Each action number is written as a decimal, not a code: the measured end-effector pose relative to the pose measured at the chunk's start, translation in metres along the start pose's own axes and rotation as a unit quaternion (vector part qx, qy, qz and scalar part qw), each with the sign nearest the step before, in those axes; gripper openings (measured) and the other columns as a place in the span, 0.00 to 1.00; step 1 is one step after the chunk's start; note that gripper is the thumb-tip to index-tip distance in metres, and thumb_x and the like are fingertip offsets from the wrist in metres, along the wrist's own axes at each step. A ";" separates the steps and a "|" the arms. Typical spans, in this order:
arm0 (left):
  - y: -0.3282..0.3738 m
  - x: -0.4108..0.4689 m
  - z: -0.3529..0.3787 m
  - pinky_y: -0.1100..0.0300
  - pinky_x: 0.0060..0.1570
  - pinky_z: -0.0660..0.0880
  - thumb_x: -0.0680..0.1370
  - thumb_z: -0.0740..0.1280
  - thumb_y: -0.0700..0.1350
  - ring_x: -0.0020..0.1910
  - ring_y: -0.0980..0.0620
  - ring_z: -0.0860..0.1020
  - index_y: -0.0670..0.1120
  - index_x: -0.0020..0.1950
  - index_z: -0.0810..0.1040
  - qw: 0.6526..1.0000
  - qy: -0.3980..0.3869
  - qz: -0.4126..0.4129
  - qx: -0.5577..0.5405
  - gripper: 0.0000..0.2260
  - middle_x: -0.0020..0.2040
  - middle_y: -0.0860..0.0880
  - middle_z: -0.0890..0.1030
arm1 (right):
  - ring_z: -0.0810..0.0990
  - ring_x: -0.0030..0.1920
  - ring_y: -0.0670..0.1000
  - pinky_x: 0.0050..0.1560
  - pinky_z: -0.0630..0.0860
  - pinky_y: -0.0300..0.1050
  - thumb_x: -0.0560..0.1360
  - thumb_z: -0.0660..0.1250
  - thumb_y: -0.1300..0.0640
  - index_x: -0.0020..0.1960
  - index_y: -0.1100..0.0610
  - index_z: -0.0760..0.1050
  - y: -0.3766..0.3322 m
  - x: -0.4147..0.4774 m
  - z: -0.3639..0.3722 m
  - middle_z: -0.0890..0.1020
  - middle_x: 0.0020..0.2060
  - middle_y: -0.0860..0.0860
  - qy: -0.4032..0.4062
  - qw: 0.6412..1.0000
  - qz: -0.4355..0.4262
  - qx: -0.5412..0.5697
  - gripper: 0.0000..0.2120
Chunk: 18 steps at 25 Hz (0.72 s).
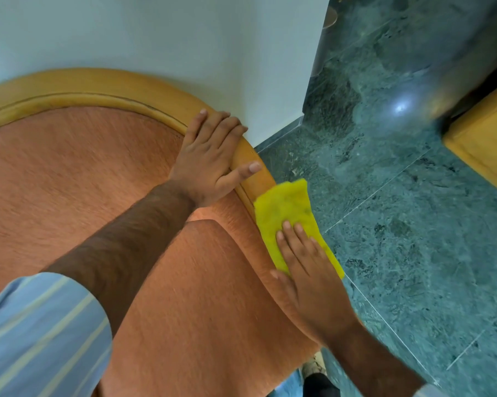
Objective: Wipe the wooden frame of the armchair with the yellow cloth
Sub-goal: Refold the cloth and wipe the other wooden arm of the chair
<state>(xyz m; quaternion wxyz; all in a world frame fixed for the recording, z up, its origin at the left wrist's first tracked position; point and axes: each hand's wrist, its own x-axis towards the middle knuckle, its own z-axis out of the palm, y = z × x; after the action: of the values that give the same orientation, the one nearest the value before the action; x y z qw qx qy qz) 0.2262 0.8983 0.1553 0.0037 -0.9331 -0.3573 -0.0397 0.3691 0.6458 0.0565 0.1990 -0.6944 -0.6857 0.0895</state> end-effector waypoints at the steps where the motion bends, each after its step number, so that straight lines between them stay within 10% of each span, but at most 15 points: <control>1: 0.001 0.001 0.001 0.41 0.82 0.47 0.75 0.32 0.73 0.81 0.45 0.61 0.43 0.78 0.67 1.000 0.002 0.000 0.002 0.48 0.76 0.45 0.70 | 0.56 0.85 0.54 0.81 0.63 0.59 0.86 0.56 0.41 0.83 0.57 0.60 0.001 -0.011 0.000 0.60 0.85 0.53 -0.008 1.000 -0.005 -0.023 0.31; 10: 0.001 -0.001 0.008 0.41 0.81 0.51 0.78 0.44 0.70 0.79 0.44 0.64 0.43 0.76 0.71 0.999 0.034 -0.006 -0.018 0.40 0.74 0.45 0.73 | 0.53 0.85 0.53 0.84 0.56 0.56 0.83 0.61 0.39 0.84 0.58 0.58 -0.018 0.082 0.001 0.59 0.84 0.54 0.027 1.000 -0.001 0.002 0.36; 18: -0.002 0.000 0.007 0.41 0.82 0.49 0.76 0.37 0.73 0.80 0.44 0.63 0.43 0.77 0.69 1.000 0.028 0.001 0.005 0.46 0.75 0.45 0.72 | 0.57 0.85 0.53 0.78 0.65 0.60 0.83 0.61 0.39 0.84 0.56 0.60 0.006 -0.041 0.002 0.59 0.85 0.52 -0.032 0.998 0.013 -0.045 0.35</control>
<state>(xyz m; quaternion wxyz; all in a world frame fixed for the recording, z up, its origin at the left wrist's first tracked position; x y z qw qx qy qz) 0.2256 0.9002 0.1487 0.0181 -0.9322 -0.3559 -0.0637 0.3719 0.6055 0.0464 0.1444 -0.7080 -0.6863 0.0832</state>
